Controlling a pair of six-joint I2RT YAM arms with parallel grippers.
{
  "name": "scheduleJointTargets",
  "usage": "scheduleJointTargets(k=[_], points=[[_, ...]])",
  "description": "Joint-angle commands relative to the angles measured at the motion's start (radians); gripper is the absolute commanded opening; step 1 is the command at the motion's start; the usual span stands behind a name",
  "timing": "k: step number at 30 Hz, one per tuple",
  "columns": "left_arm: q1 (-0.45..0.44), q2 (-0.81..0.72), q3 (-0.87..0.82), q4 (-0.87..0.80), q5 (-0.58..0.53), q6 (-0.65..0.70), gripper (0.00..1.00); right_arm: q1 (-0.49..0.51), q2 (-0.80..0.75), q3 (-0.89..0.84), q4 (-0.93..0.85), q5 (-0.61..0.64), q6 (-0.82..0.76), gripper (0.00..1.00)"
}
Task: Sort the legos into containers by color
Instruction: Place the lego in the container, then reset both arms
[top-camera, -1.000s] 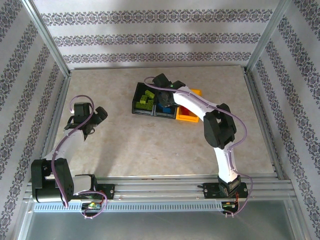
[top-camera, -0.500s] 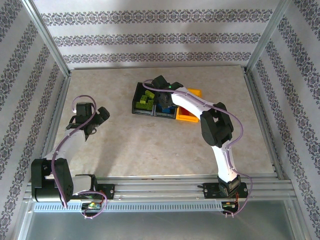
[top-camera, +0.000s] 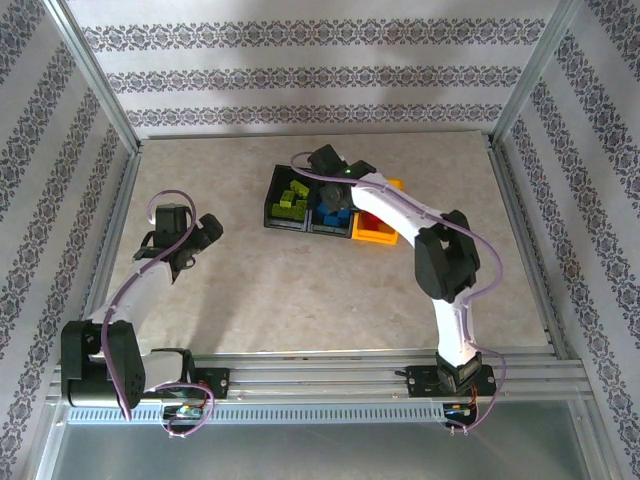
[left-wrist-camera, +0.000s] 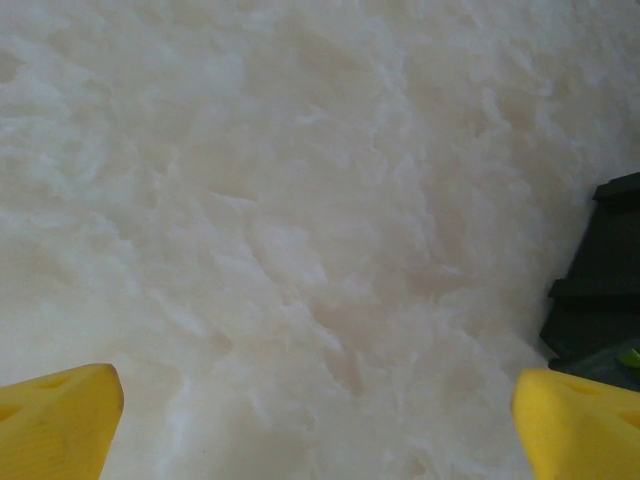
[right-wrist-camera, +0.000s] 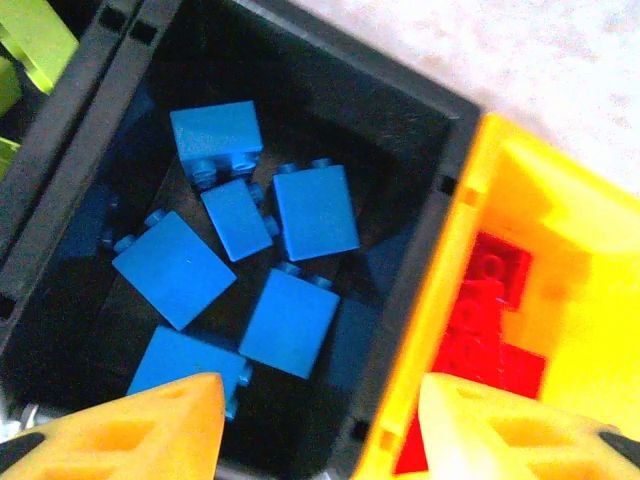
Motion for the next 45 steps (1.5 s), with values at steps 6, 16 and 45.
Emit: scheduleJointTargets(k=[6, 16, 45], points=[[-0.042, -0.131, 0.006, -0.106, -0.052, 0.069, 1.00, -0.001, -0.265, -0.202, 0.038, 0.094, 0.069, 0.60], [-0.121, -0.293, -0.050, -0.192, -0.142, 0.139, 1.00, -0.025, -0.601, -0.536, 0.070, 0.177, 0.197, 0.69], [-0.110, -0.176, -0.277, 0.499, -0.261, 0.510, 0.99, -0.397, -0.923, -1.057, 0.451, 0.123, 0.132, 0.98]])
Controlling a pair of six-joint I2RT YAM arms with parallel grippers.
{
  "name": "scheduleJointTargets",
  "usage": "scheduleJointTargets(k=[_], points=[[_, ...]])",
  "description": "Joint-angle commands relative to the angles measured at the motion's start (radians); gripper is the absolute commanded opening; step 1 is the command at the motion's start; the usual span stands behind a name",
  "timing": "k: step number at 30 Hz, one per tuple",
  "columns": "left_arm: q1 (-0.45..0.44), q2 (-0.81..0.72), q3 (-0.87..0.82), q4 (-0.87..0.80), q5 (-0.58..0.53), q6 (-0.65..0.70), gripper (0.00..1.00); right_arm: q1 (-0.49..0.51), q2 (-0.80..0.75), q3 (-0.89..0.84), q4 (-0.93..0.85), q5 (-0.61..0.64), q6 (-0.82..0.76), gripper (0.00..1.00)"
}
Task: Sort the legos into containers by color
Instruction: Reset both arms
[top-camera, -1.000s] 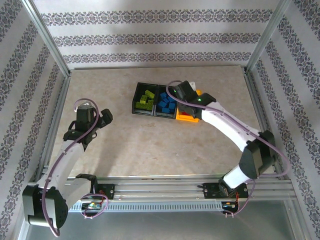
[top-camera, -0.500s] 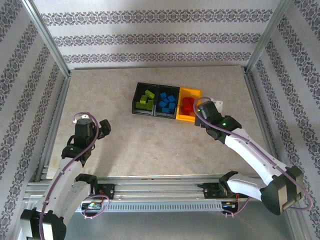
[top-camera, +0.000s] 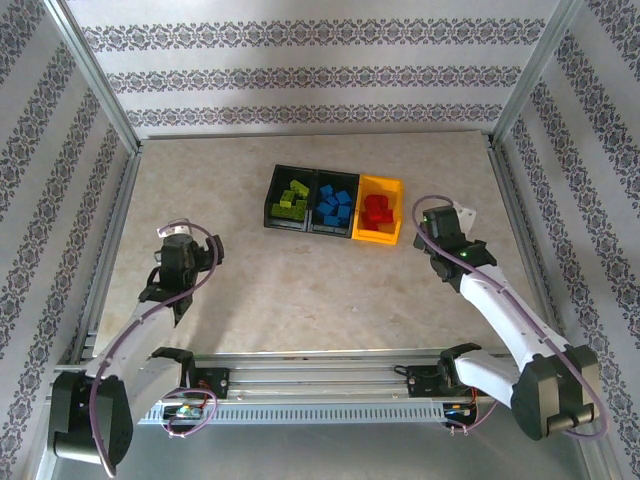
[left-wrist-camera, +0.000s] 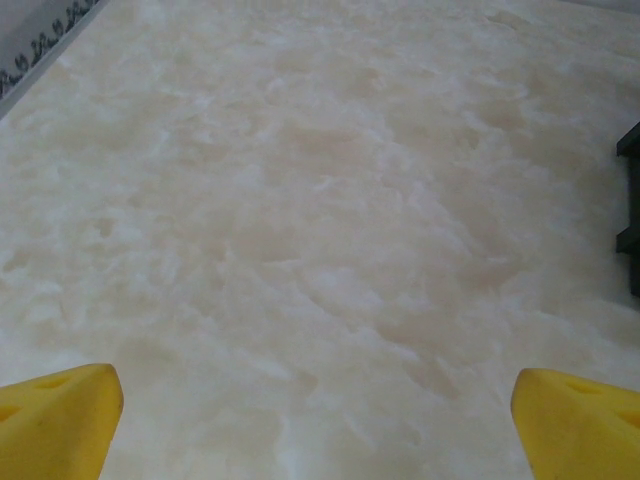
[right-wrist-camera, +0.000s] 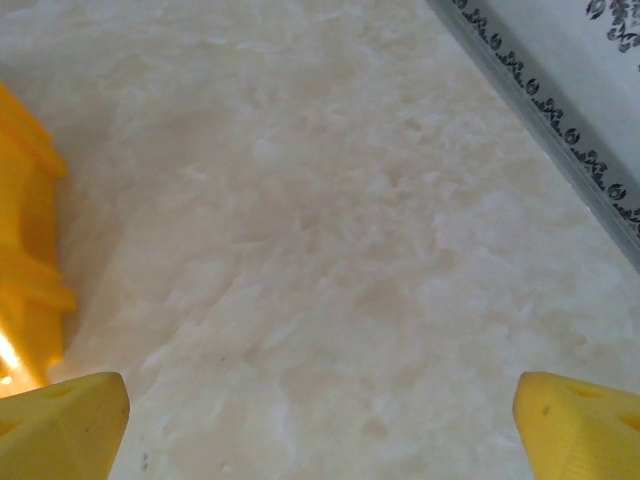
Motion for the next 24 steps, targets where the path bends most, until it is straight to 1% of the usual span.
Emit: scheduleJointTargets(k=[1, 6, 8, 10, 12, 14, 19, 24], points=[[0.008, 0.057, 0.010, 0.212, -0.008, 0.133, 1.00, -0.014, -0.001, -0.055, 0.166, 0.003, -0.111, 0.98], [0.016, 0.161, -0.034, 0.430, 0.031, 0.239, 1.00, -0.016, -0.037, -0.179, 0.423, 0.046, -0.240, 0.98], [0.021, 0.202, -0.053, 0.521, 0.045, 0.269, 1.00, -0.024, -0.044, -0.236, 0.550, 0.036, -0.293, 0.98], [0.027, 0.244, -0.065, 0.596, 0.072, 0.292, 1.00, -0.037, -0.039, -0.275, 0.640, 0.014, -0.322, 0.98], [0.031, 0.286, -0.072, 0.657, 0.100, 0.311, 0.99, -0.055, -0.029, -0.296, 0.689, -0.011, -0.330, 0.98], [0.039, 0.320, -0.070, 0.679, 0.138, 0.302, 1.00, -0.072, -0.018, -0.313, 0.736, -0.045, -0.339, 0.98], [0.042, 0.413, -0.102, 0.829, 0.212, 0.305, 1.00, -0.094, 0.001, -0.351, 0.853, -0.094, -0.369, 0.98], [0.042, 0.499, -0.094, 0.896, 0.266, 0.317, 1.00, -0.108, 0.039, -0.371, 0.957, -0.137, -0.393, 0.98]])
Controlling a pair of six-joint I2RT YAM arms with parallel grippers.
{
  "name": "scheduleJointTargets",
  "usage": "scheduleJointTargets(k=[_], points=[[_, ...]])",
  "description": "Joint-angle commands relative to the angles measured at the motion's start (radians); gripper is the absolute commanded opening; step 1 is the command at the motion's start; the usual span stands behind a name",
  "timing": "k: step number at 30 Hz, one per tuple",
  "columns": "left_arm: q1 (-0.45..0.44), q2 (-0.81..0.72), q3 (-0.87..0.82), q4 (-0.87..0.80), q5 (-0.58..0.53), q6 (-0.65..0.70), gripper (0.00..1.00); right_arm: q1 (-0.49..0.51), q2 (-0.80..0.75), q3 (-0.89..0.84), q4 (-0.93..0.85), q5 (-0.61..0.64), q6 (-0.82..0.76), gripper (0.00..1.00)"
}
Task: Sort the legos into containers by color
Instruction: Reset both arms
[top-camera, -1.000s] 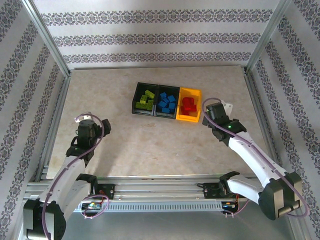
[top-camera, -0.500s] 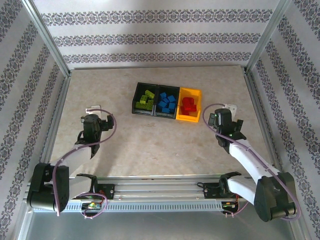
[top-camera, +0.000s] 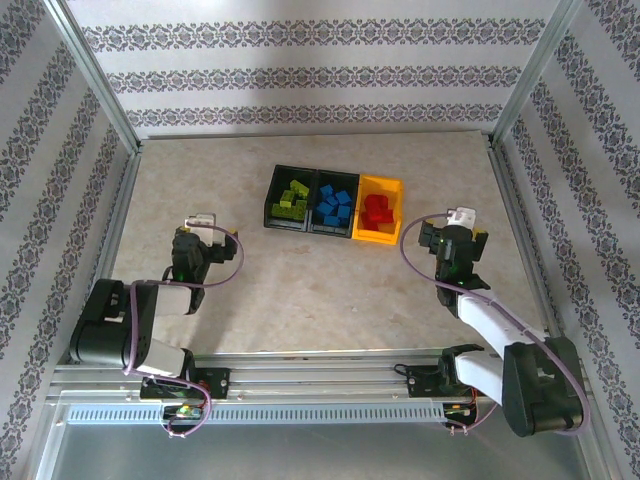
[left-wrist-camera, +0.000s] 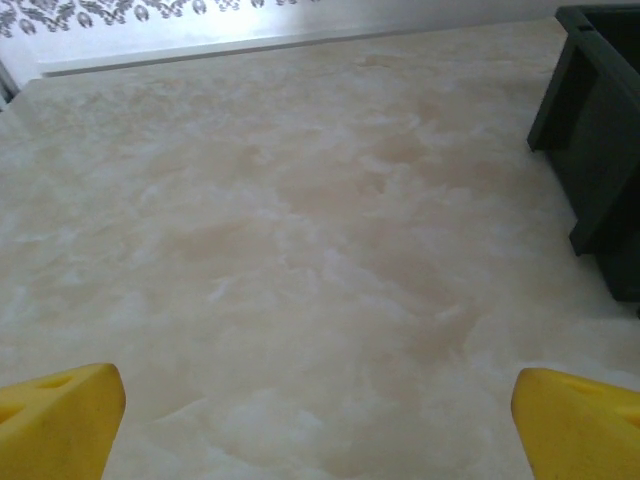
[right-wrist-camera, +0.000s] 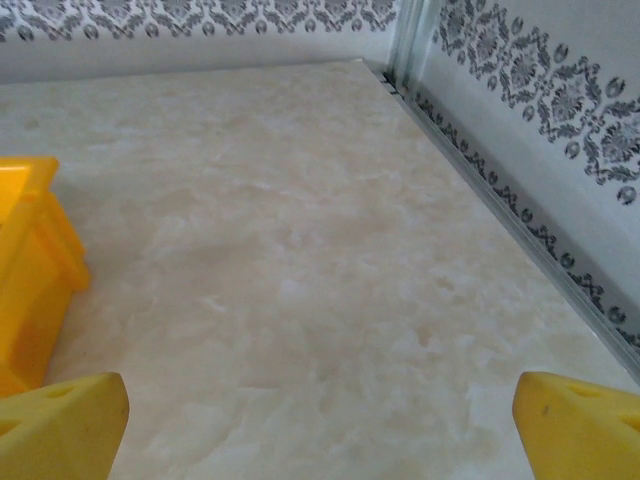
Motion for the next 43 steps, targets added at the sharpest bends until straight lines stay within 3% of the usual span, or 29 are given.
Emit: scheduleJointTargets(k=[1, 6, 8, 11, 14, 17, 25, 27, 30, 34, 43], points=[[0.010, 0.042, 0.002, 0.136, 0.060, 0.027, 0.99, -0.015, 0.034, -0.016, 0.153, -0.053, -0.033, 0.98], [0.033, 0.074, 0.018, 0.124, 0.116, 0.020, 0.99, -0.026, 0.111, -0.061, 0.279, -0.086, -0.031, 0.98], [0.041, 0.136, 0.023, 0.193, 0.116, 0.012, 0.99, -0.026, 0.140, -0.061, 0.312, -0.097, -0.032, 0.98], [0.047, 0.121, 0.046, 0.122, 0.112, 0.001, 0.99, -0.027, 0.170, -0.060, 0.348, -0.107, -0.038, 0.98], [0.049, 0.123, 0.091, 0.040, -0.047, -0.060, 0.99, -0.029, 0.196, -0.066, 0.405, -0.132, -0.048, 0.98], [0.051, 0.127, 0.075, 0.078, -0.096, -0.073, 1.00, -0.033, 0.241, -0.058, 0.449, -0.162, -0.071, 0.98], [0.051, 0.127, 0.070, 0.088, -0.085, -0.069, 1.00, -0.060, 0.443, -0.039, 0.631, -0.209, -0.058, 0.98], [0.051, 0.128, 0.080, 0.069, -0.076, -0.066, 1.00, -0.084, 0.413, -0.028, 0.545, -0.262, -0.046, 0.98], [0.050, 0.127, 0.076, 0.076, -0.051, -0.055, 1.00, -0.110, 0.428, -0.028, 0.561, -0.353, -0.039, 0.98], [0.050, 0.125, 0.075, 0.074, 0.025, -0.030, 1.00, -0.112, 0.425, -0.028, 0.556, -0.359, -0.039, 0.98], [0.051, 0.126, 0.082, 0.061, 0.002, -0.038, 1.00, -0.111, 0.427, -0.028, 0.556, -0.359, -0.043, 0.98]])
